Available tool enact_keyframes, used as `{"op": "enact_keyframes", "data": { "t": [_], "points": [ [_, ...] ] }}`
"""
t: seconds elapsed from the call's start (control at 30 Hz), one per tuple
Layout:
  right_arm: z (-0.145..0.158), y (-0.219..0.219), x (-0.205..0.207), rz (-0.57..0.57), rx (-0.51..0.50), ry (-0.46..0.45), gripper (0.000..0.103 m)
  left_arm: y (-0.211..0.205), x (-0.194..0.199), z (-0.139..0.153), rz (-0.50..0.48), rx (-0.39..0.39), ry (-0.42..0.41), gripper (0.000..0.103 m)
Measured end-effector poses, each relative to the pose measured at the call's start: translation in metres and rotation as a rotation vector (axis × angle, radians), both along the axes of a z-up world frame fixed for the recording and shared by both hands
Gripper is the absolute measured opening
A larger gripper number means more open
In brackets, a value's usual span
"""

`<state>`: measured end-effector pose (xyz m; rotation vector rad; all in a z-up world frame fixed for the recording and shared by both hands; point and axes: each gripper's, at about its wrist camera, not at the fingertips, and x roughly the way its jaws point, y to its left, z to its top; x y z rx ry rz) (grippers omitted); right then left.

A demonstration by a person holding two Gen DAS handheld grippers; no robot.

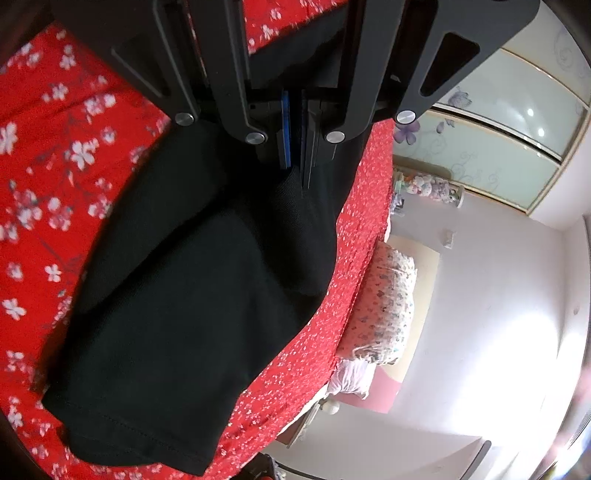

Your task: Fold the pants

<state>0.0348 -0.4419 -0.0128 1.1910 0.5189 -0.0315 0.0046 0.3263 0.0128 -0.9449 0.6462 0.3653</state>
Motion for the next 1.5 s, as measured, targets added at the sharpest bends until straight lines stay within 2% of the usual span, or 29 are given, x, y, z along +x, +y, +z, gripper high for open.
{"op": "enact_keyframes", "data": {
  "t": [0.03,0.1,0.13,0.17,0.2,0.23,0.27,0.3,0.33,0.4,0.43,0.47,0.5,0.53,0.57,0.6,0.7,0.8,0.87,0.9,0.97,1.1,1.2,1.27,1.37,1.4,1.5],
  "points": [
    [0.002,0.002,-0.001,0.008,-0.033,0.016,0.004,0.005,-0.003,-0.004,0.020,0.010,0.015,0.000],
    [0.005,0.004,0.001,0.022,-0.069,0.052,0.005,0.016,-0.005,-0.016,0.020,-0.065,0.031,0.000],
    [0.008,0.005,0.004,0.041,-0.095,0.084,0.009,0.018,-0.008,-0.017,0.019,-0.078,0.029,0.002],
    [0.012,0.005,0.006,0.057,-0.111,0.107,0.020,0.017,-0.011,-0.014,0.023,-0.048,0.025,0.003],
    [0.016,0.004,0.005,0.070,-0.123,0.133,0.028,0.014,-0.014,-0.009,0.016,-0.013,0.018,0.013],
    [0.021,0.004,0.001,0.086,-0.133,0.145,0.047,0.008,-0.015,-0.002,0.001,0.032,0.006,0.033],
    [0.025,0.002,-0.004,0.098,-0.144,0.138,0.058,0.000,-0.016,0.006,-0.013,0.076,-0.006,0.043],
    [0.030,0.001,-0.010,0.101,-0.158,0.128,0.058,-0.014,-0.016,0.018,-0.036,0.132,-0.028,0.059],
    [0.035,-0.006,-0.021,0.087,-0.180,0.119,0.058,-0.027,-0.015,0.026,-0.059,0.163,-0.045,0.069],
    [0.040,-0.025,-0.039,0.028,-0.173,0.100,0.058,-0.059,-0.008,0.041,-0.148,0.202,-0.089,0.076],
    [0.039,-0.041,-0.049,-0.020,-0.135,0.085,0.056,-0.076,-0.002,0.047,-0.206,0.206,-0.109,0.083],
    [0.037,-0.062,-0.058,-0.072,-0.075,0.071,0.048,-0.091,0.004,0.050,-0.256,0.205,-0.125,0.086],
    [0.033,-0.082,-0.066,-0.123,-0.023,0.077,0.047,-0.111,0.011,0.053,-0.315,0.202,-0.142,0.089],
    [0.030,-0.097,-0.070,-0.162,0.014,0.078,0.044,-0.128,0.017,0.052,-0.365,0.197,-0.156,0.090],
    [0.029,-0.107,-0.072,-0.181,0.026,0.073,0.039,-0.146,0.022,0.050,-0.419,0.193,-0.173,0.090],
    [0.029,-0.116,-0.072,-0.195,0.015,0.083,0.039,-0.159,0.025,0.047,-0.457,0.198,-0.185,0.091],
    [0.036,-0.132,-0.060,-0.211,-0.119,0.160,0.038,-0.199,0.033,0.030,-0.564,0.257,-0.208,0.091],
    [0.035,-0.137,-0.043,-0.184,-0.200,0.225,0.038,-0.218,0.033,0.015,-0.628,0.339,-0.171,0.091],
    [0.032,-0.136,-0.028,-0.154,-0.260,0.275,0.038,-0.223,0.027,0.017,-0.650,0.374,-0.189,0.092],
    [0.028,-0.134,-0.025,-0.139,-0.286,0.297,0.038,-0.223,0.024,0.017,-0.649,0.379,-0.203,0.096],
    [0.019,-0.128,-0.015,-0.103,-0.358,0.368,0.038,-0.217,0.024,0.014,-0.633,0.372,-0.199,0.097],
    [0.013,-0.117,-0.001,-0.050,-0.502,0.419,0.038,-0.208,0.027,0.010,-0.621,0.327,-0.192,0.097],
    [0.020,-0.100,0.007,0.023,-0.679,0.457,0.022,-0.210,0.029,0.009,-0.618,0.325,-0.190,0.097],
    [0.027,-0.096,0.007,0.068,-0.754,0.449,0.018,-0.213,0.025,0.009,-0.619,0.328,-0.187,0.098],
    [0.043,-0.098,0.001,0.099,-0.814,0.432,0.016,-0.213,0.027,0.008,-0.617,0.333,-0.181,0.099],
    [0.052,-0.097,0.002,0.093,-0.874,0.437,0.015,-0.216,0.027,0.009,-0.616,0.335,-0.180,0.100],
    [0.079,-0.086,0.007,0.027,-1.160,0.477,0.015,-0.217,0.028,0.009,-0.614,0.336,-0.178,0.100]
  ]
}}
